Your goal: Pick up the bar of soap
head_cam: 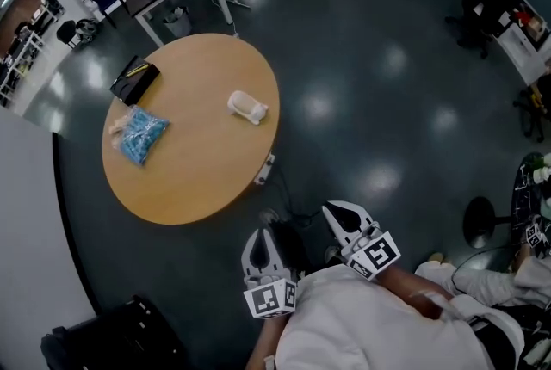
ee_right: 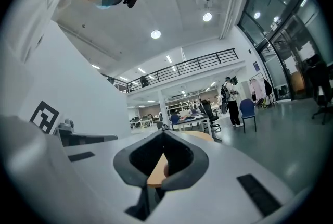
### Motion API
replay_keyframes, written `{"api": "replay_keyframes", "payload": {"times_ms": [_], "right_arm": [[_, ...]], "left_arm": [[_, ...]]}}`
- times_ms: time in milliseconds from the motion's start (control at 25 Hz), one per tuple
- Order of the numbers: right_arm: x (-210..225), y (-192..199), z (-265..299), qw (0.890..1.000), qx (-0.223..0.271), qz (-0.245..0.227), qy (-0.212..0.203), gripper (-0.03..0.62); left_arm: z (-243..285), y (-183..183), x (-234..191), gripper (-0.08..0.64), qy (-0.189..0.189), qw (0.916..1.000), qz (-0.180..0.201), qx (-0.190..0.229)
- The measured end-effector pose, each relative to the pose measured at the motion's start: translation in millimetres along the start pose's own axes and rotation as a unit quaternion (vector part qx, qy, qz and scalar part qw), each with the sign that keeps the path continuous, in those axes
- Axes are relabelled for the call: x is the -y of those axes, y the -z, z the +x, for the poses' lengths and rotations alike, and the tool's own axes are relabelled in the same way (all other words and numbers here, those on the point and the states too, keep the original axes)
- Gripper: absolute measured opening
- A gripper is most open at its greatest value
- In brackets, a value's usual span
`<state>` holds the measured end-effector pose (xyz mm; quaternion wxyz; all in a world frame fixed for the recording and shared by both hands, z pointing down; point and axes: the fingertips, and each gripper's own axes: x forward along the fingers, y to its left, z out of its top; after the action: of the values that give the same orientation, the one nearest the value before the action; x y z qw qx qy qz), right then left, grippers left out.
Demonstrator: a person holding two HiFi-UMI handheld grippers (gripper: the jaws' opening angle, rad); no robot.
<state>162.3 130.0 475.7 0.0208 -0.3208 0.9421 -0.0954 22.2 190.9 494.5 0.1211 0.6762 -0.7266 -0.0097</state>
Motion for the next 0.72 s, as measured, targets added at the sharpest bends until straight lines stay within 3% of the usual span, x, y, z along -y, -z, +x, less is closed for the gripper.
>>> {"api": "replay_keyframes", "payload": {"times_ms": [320, 520, 720], "right_arm": [[48, -10, 168, 0.999, 0.003, -0.042, 0.025, 0.014], [62, -14, 242, 0.998, -0.009, -0.050, 0.037, 0.014], [82, 16, 292, 0.996, -0.060, -0.050, 0.035, 0.014]], "left_arm": [[140, -51, -111, 0.006, 0.027, 0.9990, 0.019, 0.030], [195, -69, -130, 0.006, 0.067, 0.9975, 0.010, 0.019], [230, -72, -142, 0.006, 0.069, 0.9976, -0.010, -0.001]]}}
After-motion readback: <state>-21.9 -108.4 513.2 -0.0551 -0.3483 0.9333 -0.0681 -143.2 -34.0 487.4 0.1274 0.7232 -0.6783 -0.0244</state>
